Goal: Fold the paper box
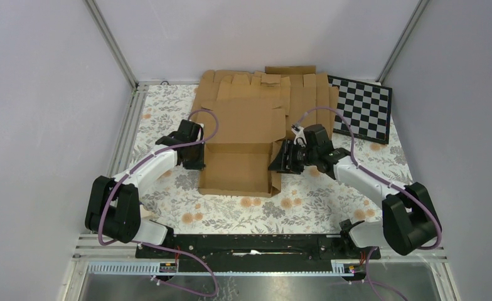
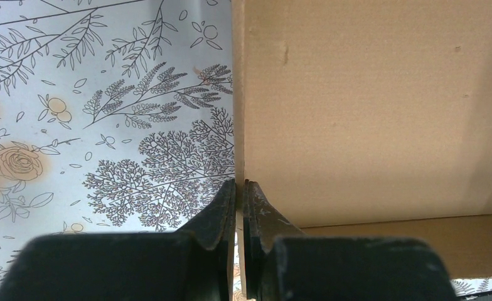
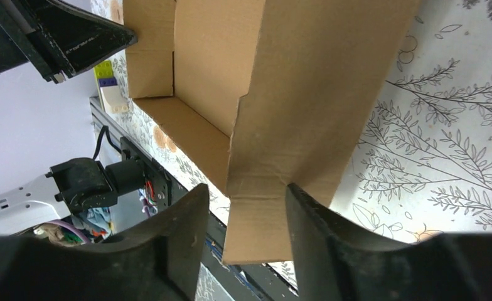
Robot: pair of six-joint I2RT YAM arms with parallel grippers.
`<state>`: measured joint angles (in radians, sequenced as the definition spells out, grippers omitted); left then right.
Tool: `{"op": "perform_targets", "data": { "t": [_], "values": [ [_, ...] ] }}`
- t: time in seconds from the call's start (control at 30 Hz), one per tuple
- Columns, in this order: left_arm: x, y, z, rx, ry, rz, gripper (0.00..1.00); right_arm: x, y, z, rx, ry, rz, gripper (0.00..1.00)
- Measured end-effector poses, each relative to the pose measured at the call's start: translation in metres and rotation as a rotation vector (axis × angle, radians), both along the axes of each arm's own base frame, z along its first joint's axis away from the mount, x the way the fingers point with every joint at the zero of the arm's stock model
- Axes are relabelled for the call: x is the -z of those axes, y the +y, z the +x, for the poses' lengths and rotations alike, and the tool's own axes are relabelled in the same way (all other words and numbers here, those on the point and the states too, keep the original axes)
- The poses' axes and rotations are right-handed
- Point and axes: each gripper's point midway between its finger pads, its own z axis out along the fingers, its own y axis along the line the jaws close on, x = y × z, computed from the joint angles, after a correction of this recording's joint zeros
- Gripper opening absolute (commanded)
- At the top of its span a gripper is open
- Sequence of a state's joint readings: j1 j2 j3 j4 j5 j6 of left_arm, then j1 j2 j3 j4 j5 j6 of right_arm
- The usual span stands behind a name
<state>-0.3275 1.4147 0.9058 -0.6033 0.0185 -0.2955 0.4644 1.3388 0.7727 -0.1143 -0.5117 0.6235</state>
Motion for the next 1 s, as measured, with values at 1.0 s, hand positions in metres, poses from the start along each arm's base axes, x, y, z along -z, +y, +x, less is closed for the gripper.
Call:
{"op": "perform_targets", "data": {
  "t": [1.0],
  "values": [
    [0.000,-0.004,-0.001,0.011,0.001,-0.017,0.01,0.041,0.039,-0.002,-0.115,0.022,-0.237,0.42]
  ]
}}
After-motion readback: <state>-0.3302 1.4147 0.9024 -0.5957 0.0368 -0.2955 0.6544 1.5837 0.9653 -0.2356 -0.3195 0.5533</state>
